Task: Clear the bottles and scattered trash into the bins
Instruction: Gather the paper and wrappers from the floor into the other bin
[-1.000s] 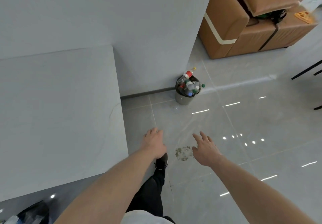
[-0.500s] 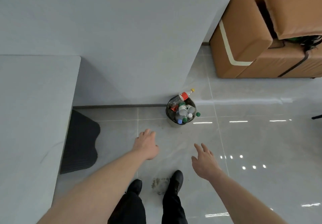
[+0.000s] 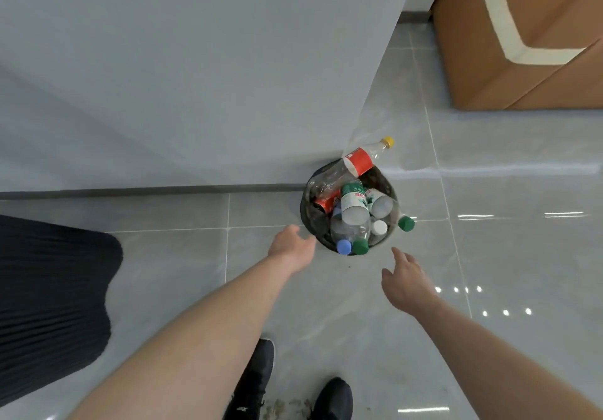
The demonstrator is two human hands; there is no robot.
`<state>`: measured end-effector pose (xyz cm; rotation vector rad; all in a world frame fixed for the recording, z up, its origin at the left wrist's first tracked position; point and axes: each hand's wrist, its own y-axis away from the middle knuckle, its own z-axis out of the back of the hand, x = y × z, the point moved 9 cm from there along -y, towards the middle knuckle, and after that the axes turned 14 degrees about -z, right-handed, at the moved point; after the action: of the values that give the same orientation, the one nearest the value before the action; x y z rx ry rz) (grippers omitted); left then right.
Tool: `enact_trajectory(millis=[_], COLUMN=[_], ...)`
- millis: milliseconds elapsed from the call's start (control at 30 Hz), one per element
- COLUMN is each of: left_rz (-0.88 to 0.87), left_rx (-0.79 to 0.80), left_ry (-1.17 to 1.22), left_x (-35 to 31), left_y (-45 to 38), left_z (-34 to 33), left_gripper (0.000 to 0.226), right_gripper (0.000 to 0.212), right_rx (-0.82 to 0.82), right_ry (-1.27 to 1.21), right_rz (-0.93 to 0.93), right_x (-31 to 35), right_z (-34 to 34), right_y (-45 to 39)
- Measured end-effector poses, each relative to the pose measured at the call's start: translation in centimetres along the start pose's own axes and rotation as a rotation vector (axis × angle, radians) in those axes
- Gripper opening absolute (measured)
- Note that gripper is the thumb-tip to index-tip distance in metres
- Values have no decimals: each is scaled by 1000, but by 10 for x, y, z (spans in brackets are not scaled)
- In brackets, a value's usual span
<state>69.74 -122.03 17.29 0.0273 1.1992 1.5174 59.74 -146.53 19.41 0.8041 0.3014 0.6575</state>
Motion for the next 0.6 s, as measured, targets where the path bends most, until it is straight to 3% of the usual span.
enact_trajectory(millis=[133, 267, 467, 600], left_rz=[68, 112, 129, 176], left_rx=[-47, -124, -211, -220], left_ry=[150, 242, 452, 427], left_x=[16, 37, 63, 108], left_y=[-54, -91, -85, -51], left_z=[-35, -59, -70, -61], left_gripper=[31, 49, 39, 34], right_gripper=[58, 39, 60, 44], right_rx=[-13, -11, 97, 173], right_ry=[-116, -288, -748, -921], right_rz=[-46, -141, -307, -376], right_x=[8, 6, -9, -11], right_z=[-19, -29, -63, -83], right_y=[-53, -75, -72, -9])
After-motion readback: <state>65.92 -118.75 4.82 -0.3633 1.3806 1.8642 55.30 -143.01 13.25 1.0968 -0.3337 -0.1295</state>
